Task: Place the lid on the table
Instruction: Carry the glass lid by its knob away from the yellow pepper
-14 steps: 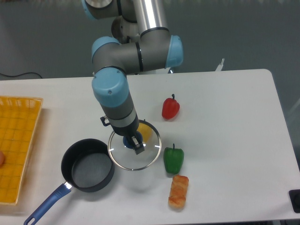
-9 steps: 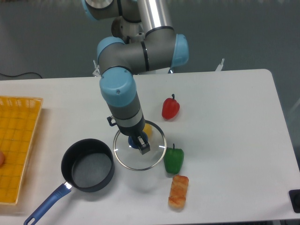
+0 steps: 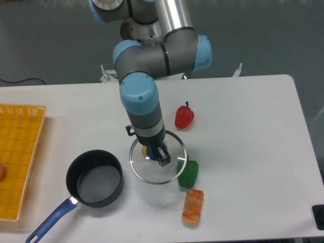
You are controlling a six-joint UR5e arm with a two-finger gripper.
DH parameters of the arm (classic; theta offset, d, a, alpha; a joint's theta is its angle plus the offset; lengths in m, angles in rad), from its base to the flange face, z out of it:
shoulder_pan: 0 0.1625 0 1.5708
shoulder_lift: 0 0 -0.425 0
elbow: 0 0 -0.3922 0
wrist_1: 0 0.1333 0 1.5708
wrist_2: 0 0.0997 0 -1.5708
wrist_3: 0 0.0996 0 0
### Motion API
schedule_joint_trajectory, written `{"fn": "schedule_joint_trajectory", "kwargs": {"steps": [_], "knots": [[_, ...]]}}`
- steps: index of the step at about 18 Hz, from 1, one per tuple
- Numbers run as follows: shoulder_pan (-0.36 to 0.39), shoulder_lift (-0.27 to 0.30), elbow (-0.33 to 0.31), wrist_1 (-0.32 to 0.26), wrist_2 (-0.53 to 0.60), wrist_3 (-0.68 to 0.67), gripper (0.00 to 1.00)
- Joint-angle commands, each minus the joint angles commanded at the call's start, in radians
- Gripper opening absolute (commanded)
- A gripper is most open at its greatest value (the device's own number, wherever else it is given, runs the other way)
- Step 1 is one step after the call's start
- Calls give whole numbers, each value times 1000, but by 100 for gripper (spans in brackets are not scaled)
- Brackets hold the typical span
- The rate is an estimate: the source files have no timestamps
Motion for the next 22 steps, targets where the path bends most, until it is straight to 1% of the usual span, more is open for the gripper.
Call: {"fn": "schedule_joint_trajectory", "kwargs": {"steps": [3, 7, 14, 22], "knots": [[31, 2, -9, 3, 0, 55, 62], [81, 21, -38, 41, -2, 127, 62], [173, 26, -44, 44, -29, 259, 62], [233, 15, -44, 46, -29, 364, 62]]}}
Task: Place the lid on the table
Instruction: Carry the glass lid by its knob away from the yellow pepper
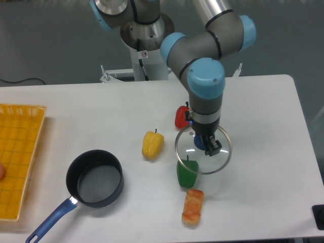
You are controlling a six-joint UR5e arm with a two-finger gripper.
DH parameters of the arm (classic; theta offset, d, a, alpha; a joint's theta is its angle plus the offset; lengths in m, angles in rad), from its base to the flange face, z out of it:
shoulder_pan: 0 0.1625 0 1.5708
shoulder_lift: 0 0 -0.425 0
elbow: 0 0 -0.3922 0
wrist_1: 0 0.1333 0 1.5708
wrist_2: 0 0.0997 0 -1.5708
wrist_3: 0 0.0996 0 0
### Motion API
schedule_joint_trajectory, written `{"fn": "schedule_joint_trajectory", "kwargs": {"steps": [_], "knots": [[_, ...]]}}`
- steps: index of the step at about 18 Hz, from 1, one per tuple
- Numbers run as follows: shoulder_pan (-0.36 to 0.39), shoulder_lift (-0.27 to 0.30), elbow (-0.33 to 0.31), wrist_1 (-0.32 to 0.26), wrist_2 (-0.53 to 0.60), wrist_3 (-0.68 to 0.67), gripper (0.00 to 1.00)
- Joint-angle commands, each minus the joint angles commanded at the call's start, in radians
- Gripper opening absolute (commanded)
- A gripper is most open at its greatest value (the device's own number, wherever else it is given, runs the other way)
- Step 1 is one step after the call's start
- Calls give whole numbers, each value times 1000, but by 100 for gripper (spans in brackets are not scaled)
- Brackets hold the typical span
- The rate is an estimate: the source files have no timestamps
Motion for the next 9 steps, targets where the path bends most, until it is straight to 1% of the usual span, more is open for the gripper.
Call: {"fn": "schedule_joint_trajectory", "kwargs": {"steps": [2, 4, 9], "knots": [[18, -14, 0, 14, -2, 15, 62], [22, -34, -3, 58, 0, 25, 62], [58, -58, -6, 80, -2, 80, 62]]}}
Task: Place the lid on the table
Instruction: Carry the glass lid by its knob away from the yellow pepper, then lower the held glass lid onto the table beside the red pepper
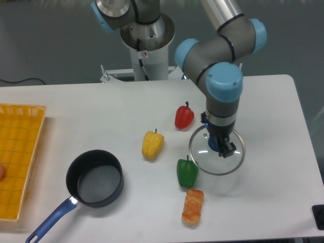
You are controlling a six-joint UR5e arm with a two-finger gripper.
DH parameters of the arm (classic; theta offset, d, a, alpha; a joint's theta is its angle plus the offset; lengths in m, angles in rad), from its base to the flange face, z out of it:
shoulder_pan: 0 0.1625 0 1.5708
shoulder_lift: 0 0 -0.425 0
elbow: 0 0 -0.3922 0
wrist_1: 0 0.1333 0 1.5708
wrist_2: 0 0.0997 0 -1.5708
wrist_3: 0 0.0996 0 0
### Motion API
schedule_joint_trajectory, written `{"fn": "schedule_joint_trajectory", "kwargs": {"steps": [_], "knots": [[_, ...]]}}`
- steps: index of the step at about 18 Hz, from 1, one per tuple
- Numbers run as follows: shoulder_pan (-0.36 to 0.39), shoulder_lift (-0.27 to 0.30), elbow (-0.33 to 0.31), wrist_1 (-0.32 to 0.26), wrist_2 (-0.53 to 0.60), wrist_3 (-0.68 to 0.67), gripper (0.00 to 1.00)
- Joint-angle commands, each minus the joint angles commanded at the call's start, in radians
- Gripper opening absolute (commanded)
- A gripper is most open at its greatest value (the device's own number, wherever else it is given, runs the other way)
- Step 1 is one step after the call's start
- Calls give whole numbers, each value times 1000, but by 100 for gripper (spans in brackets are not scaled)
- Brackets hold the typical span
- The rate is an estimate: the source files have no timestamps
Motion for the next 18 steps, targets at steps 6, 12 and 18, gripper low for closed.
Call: {"fn": "schedule_joint_trajectory", "kwargs": {"steps": [6, 12, 18], "knots": [[37, -38, -8, 51, 0, 55, 62], [54, -74, -8, 84, -5, 72, 62], [72, -101, -9, 101, -17, 85, 62]]}}
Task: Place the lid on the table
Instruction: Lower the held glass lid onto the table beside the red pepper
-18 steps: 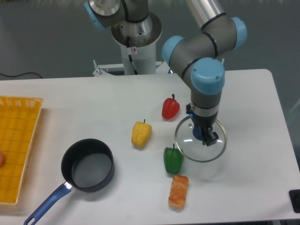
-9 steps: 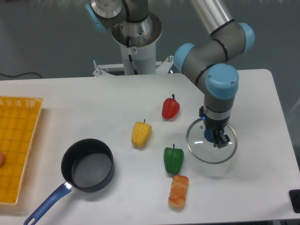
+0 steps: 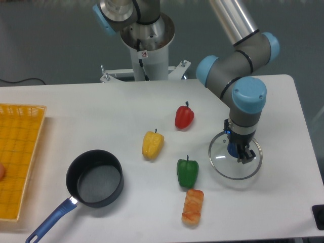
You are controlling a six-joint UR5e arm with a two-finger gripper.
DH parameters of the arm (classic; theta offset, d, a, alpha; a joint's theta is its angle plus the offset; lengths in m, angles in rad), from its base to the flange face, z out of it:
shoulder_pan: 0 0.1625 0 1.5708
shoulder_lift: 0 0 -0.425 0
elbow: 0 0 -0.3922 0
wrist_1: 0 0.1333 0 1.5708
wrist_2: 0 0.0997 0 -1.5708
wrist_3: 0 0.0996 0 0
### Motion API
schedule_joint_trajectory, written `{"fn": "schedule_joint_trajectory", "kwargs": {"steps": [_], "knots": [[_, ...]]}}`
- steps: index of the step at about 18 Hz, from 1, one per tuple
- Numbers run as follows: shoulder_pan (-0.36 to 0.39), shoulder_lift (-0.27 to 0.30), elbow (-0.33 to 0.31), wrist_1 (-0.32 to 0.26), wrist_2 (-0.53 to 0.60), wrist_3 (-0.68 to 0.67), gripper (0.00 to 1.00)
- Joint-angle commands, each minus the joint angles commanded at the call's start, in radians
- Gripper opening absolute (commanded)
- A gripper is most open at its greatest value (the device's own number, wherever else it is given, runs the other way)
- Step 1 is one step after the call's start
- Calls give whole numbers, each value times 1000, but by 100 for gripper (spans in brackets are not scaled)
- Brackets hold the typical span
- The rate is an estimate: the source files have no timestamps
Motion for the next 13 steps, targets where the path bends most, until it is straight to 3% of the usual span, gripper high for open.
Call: {"fn": "schedule_joint_trajectory", "kwargs": {"steps": [13], "knots": [[0, -38, 0, 23, -40, -8, 62]]}}
